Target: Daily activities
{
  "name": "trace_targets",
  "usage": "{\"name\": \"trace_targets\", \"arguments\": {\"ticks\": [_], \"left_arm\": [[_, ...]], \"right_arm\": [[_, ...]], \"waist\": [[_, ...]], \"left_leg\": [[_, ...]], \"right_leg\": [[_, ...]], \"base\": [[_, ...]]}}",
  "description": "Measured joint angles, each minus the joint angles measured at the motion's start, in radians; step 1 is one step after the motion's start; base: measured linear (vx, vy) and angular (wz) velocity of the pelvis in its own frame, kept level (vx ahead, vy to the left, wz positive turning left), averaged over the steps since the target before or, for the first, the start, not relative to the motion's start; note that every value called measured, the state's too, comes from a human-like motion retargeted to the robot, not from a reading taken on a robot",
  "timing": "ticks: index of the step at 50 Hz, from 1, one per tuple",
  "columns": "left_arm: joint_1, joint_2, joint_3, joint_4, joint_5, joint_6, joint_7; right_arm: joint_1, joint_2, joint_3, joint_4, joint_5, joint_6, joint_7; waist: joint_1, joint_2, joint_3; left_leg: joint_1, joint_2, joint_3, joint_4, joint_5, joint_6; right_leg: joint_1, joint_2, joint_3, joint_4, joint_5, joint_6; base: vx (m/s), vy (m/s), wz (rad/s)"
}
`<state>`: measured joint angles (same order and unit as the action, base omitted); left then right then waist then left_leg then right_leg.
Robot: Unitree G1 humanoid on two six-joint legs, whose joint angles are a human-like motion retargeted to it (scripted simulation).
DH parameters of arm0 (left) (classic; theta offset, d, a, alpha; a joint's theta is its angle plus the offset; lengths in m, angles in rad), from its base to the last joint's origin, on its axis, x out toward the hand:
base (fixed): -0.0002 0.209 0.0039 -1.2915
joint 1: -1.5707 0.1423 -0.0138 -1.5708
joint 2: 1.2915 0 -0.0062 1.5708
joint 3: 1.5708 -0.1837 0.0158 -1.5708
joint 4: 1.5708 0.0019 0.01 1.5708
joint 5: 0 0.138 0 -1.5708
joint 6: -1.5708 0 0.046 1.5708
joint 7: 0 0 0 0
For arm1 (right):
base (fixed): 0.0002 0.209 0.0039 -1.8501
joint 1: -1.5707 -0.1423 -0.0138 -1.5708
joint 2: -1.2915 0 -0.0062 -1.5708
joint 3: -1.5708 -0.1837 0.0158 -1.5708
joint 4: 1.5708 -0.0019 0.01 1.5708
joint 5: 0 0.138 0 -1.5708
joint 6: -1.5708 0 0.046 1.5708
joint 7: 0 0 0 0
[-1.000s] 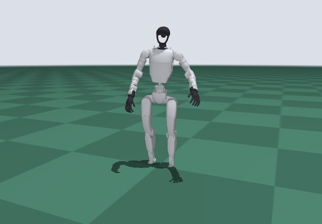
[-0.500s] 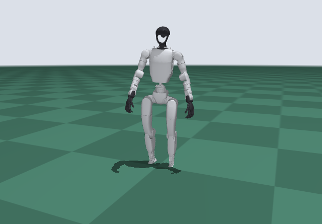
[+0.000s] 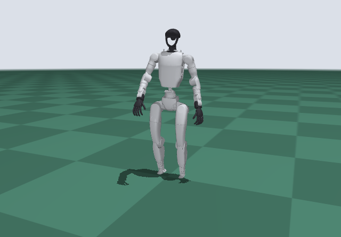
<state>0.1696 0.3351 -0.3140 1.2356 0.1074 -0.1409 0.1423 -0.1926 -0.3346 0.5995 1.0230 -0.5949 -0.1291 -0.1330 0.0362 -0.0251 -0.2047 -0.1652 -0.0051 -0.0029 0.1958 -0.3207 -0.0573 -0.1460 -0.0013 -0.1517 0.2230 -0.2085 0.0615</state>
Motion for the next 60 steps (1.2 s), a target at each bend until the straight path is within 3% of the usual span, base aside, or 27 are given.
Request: {"name": "trace_targets", "arguments": {"ticks": [10, 12, 18, 20, 25, 27, 34, 40, 43, 45, 52, 60], "left_arm": [[-0.012, 0.069, 0.022, -0.026, -0.007, 0.001, 0.006], [0.047, 0.022, 0.024, -0.028, -0.003, 0.002, 0.031], [0.024, 0.071, 0.057, -0.038, -0.03, 0.013, -0.002], [0.082, 0.011, 0.062, -0.04, -0.035, 0.014, 0.012], [0.047, 0.062, 0.093, -0.054, -0.073, 0.023, -0.031], [0.093, 0.011, 0.093, -0.06, -0.079, 0.024, -0.02], [0.1, 0.014, 0.104, -0.081, -0.094, 0.034, -0.039], [0.119, -0.004, 0.096, -0.082, -0.077, 0.045, -0.043], [0.076, 0.049, 0.101, -0.079, -0.073, 0.052, -0.065], [0.116, -0.003, 0.087, -0.073, -0.056, 0.053, -0.051], [0.116, 0.002, 0.076, -0.067, -0.034, 0.062, -0.064], [0.08, 0.046, 0.074, -0.062, -0.024, 0.069, -0.1]], "right_arm": [[-0.286, -0.168, 0.19, -0.288, -0.231, -0.083, 0.032], [-0.28, -0.172, 0.255, -0.354, -0.297, -0.09, 0.023], [-0.507, -0.274, 0.335, -0.573, -0.352, -0.144, 0.049], [-0.493, -0.268, 0.383, -0.657, -0.388, -0.143, 0.045], [-0.68, -0.343, 0.381, -0.851, -0.351, -0.153, 0.035], [-0.66, -0.338, 0.4, -0.937, -0.366, -0.14, 0.025], [-0.768, -0.383, 0.376, -1.154, -0.349, -0.109, -0.007], [-0.792, -0.381, 0.381, -1.236, -0.378, -0.09, -0.004], [-0.869, -0.405, 0.363, -1.235, -0.367, -0.083, 0.004], [-0.813, -0.375, 0.387, -1.242, -0.406, -0.083, 0.016], [-0.818, -0.351, 0.384, -1.218, -0.437, -0.077, 0.054], [-0.841, -0.342, 0.349, -1.166, -0.421, -0.069, 0.095]], "waist": [[0.016, -0.031, -0.02], [0.012, -0.023, -0.037], [0.013, -0.047, -0.046], [0.006, -0.035, -0.061], [-0.001, -0.052, -0.064], [-0.006, -0.042, -0.081], [-0.015, -0.049, -0.105], [-0.016, -0.056, -0.126], [-0.017, -0.065, -0.112], [-0.013, -0.062, -0.128], [-0.012, -0.07, -0.139], [-0.008, -0.074, -0.109]], "left_leg": [[0.015, 0.004, 0.037, -0.041, -0.002, 0.009], [-0.017, 0.004, 0.045, 0.043, -0.021, 0.013], [0.009, 0.002, 0.061, -0.032, 0.002, 0.015], [-0.017, 0.0, 0.071, 0.033, 0.0, 0.019], [0.013, -0.003, 0.077, -0.052, 0.021, 0.017], [-0.008, -0.006, 0.086, -0.012, 0.028, 0.021], [-0.029, -0.012, 0.1, -0.017, 0.036, 0.024], [-0.051, -0.021, 0.117, -0.012, 0.053, 0.03], [-0.019, -0.02, 0.112, -0.073, 0.057, 0.029], [-0.037, -0.027, 0.127, -0.051, 0.076, 0.034], [-0.041, -0.036, 0.135, -0.066, 0.081, 0.039], [0.0, -0.034, 0.128, -0.118, 0.083, 0.041]], "right_leg": [[0.013, 0.016, 0.049, -0.078, 0.005, 0.012], [-0.015, 0.005, 0.049, -0.007, -0.011, 0.012], [-0.001, 0.013, 0.076, -0.078, -0.001, 0.018], [-0.026, 0.0, 0.077, -0.02, -0.005, 0.017], [-0.008, 0.01, 0.095, -0.093, 0.002, 0.023], [-0.031, -0.003, 0.095, -0.052, 0.003, 0.024], [-0.072, -0.008, 0.11, -0.03, -0.01, 0.034], [-0.119, -0.02, 0.123, 0.012, -0.018, 0.04], [-0.087, -0.007, 0.126, -0.053, -0.013, 0.044], [-0.118, -0.022, 0.133, -0.009, -0.006, 0.044], [-0.15, -0.029, 0.143, 0.023, -0.029, 0.048], [-0.104, -0.017, 0.142, -0.046, -0.022, 0.052]], "base": [[0.0, -0.02, -0.28], [-0.07, -0.02, -0.21], [0.01, -0.03, -0.24], [-0.09, -0.02, -0.19], [0.01, -0.02, -0.19], [-0.05, -0.01, -0.08], [0.0, 0.0, 0.0], [0.0, 0.0, 0.0], [0.03, 0.0, -0.04], [-0.05, 0.0, -0.1], [0.0, 0.0, 0.0], [0.03, 0.0, -0.05]]}}
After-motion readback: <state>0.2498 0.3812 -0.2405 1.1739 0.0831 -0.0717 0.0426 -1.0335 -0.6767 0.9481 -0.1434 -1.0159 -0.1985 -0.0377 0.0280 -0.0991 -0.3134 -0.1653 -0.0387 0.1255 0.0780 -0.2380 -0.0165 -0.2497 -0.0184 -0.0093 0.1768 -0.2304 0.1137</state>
